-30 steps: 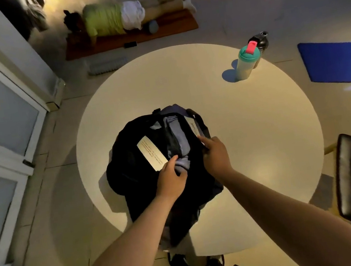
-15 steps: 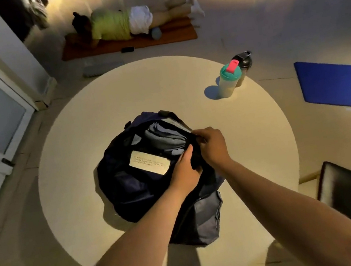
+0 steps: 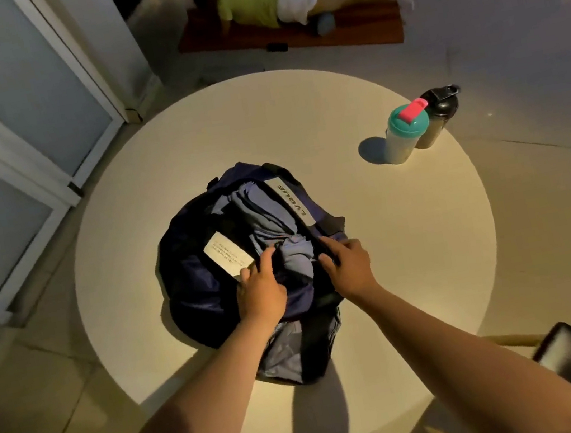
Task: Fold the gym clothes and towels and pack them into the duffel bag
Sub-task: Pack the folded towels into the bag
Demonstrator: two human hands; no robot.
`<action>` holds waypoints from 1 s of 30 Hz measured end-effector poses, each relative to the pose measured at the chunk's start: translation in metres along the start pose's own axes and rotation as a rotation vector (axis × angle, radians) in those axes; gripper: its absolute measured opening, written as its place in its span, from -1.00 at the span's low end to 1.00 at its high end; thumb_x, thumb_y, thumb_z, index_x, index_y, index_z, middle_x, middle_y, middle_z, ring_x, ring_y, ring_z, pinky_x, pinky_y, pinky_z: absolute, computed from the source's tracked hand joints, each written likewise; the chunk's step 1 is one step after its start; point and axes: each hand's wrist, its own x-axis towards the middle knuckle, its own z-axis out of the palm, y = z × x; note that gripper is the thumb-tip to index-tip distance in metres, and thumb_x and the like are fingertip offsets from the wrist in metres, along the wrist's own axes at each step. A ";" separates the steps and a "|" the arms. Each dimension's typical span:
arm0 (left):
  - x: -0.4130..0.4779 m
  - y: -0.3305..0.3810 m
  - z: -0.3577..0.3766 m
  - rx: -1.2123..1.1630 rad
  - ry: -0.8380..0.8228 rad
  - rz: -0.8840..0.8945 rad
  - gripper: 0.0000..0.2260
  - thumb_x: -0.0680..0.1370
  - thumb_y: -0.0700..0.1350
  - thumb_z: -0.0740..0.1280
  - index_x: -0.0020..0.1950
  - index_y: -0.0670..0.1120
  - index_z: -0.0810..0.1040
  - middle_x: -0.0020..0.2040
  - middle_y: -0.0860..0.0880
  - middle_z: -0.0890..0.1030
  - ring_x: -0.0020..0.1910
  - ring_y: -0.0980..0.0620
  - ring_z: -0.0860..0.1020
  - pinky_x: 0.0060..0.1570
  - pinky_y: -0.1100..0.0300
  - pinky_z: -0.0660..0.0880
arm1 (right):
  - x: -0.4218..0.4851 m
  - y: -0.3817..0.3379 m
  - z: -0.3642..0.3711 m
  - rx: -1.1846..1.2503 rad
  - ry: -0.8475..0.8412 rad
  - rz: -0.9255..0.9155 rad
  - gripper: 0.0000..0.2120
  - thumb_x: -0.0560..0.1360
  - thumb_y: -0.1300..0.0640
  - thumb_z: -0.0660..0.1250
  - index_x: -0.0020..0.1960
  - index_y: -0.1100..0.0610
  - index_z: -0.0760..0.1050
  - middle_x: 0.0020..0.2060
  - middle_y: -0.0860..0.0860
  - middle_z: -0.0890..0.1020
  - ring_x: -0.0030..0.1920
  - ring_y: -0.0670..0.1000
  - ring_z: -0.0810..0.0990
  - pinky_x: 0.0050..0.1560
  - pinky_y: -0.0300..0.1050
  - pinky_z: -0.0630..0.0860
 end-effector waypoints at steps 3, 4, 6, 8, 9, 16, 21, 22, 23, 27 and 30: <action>-0.001 -0.001 0.001 0.092 -0.061 -0.025 -0.68 0.62 -0.16 0.25 0.38 -0.03 0.42 0.28 -0.12 0.47 0.31 -0.20 0.41 0.14 -0.05 0.42 | 0.003 -0.003 0.007 -0.070 -0.022 -0.033 -0.64 0.66 0.05 0.22 0.45 -0.06 0.45 0.21 0.22 0.50 0.20 0.30 0.47 0.25 0.04 0.39; -0.002 0.000 0.001 0.081 -0.070 -0.038 -0.71 0.64 -0.15 0.24 0.37 -0.04 0.42 0.28 -0.14 0.44 0.30 -0.21 0.41 0.11 -0.05 0.43 | 0.002 -0.005 0.007 -0.080 -0.015 -0.033 -0.64 0.66 0.05 0.22 0.44 -0.08 0.46 0.19 0.21 0.50 0.17 0.31 0.47 0.21 0.04 0.41; -0.002 0.000 0.001 0.055 -0.119 -0.048 -0.68 0.67 -0.11 0.22 0.43 -0.05 0.37 0.28 -0.17 0.43 0.29 -0.24 0.41 0.07 -0.07 0.45 | 0.002 -0.009 0.007 -0.082 0.013 -0.051 -0.65 0.65 0.05 0.24 0.42 -0.09 0.49 0.12 0.20 0.51 0.12 0.31 0.47 0.10 0.04 0.45; -0.002 -0.001 0.000 0.052 -0.182 -0.046 -0.65 0.68 -0.12 0.19 0.48 -0.06 0.34 0.28 -0.20 0.47 0.26 -0.26 0.45 0.12 -0.10 0.48 | -0.002 -0.012 0.007 -0.067 0.039 -0.108 -0.66 0.63 0.09 0.29 0.39 -0.05 0.53 0.05 0.21 0.52 0.06 0.30 0.48 0.05 0.06 0.47; -0.002 -0.001 -0.002 0.039 -0.195 -0.054 -0.67 0.68 -0.13 0.19 0.46 -0.07 0.38 0.27 -0.21 0.49 0.23 -0.26 0.47 0.14 -0.11 0.49 | -0.003 -0.014 0.008 -0.050 0.050 -0.138 -0.66 0.61 0.12 0.31 0.37 -0.03 0.55 0.02 0.20 0.52 0.04 0.30 0.49 0.05 0.08 0.49; -0.016 -0.010 -0.011 -0.074 0.032 -0.126 -0.69 0.66 -0.10 0.26 0.41 -0.04 0.46 0.24 -0.16 0.50 0.26 -0.23 0.44 0.08 -0.07 0.47 | -0.013 -0.023 -0.001 0.027 0.088 -0.167 -0.68 0.62 0.22 0.30 0.35 0.07 0.57 0.05 0.18 0.53 0.06 0.26 0.49 0.10 0.06 0.49; -0.019 -0.005 -0.008 -0.169 -0.076 -0.243 -0.59 0.66 0.10 0.23 0.50 0.06 0.38 0.40 -0.21 0.40 0.38 -0.26 0.32 0.36 0.00 0.26 | -0.019 -0.030 0.002 -0.003 0.036 -0.179 -0.65 0.58 0.26 0.29 0.34 0.07 0.58 0.00 0.21 0.57 0.00 0.26 0.53 0.00 0.03 0.49; -0.019 0.001 -0.006 -0.198 -0.102 -0.260 -0.55 0.66 0.10 0.22 0.54 0.06 0.33 0.44 -0.23 0.34 0.41 -0.28 0.28 0.40 -0.01 0.21 | -0.018 -0.033 0.002 -0.021 0.015 -0.185 -0.63 0.57 0.27 0.28 0.33 0.06 0.59 -0.05 0.21 0.57 -0.04 0.27 0.53 -0.06 0.03 0.48; -0.020 0.008 -0.004 -0.226 -0.115 -0.277 -0.54 0.67 0.09 0.20 0.56 0.06 0.29 0.47 -0.23 0.28 0.44 -0.29 0.24 0.43 -0.01 0.20 | -0.016 -0.036 0.000 -0.044 0.000 -0.197 -0.60 0.55 0.27 0.27 0.34 0.04 0.58 -0.08 0.20 0.57 -0.06 0.27 0.53 -0.10 0.02 0.45; -0.020 0.022 0.007 -0.253 -0.049 -0.338 -0.64 0.69 0.06 0.16 0.48 0.03 0.40 0.50 -0.19 0.15 0.39 -0.27 0.17 0.41 0.02 0.21 | -0.003 -0.042 -0.013 -0.052 -0.002 -0.228 -0.53 0.50 0.23 0.34 0.40 0.02 0.51 0.10 0.19 0.53 0.15 0.20 0.45 0.14 -0.02 0.35; -0.014 0.026 0.016 -0.285 0.045 -0.432 -0.67 0.68 0.06 0.17 0.40 -0.01 0.47 0.45 -0.17 0.19 0.34 -0.24 0.19 0.36 -0.03 0.28 | 0.019 -0.036 -0.013 -0.056 -0.029 -0.294 -0.52 0.47 0.12 0.35 0.40 0.00 0.49 0.18 0.19 0.52 0.19 0.25 0.47 0.23 0.08 0.43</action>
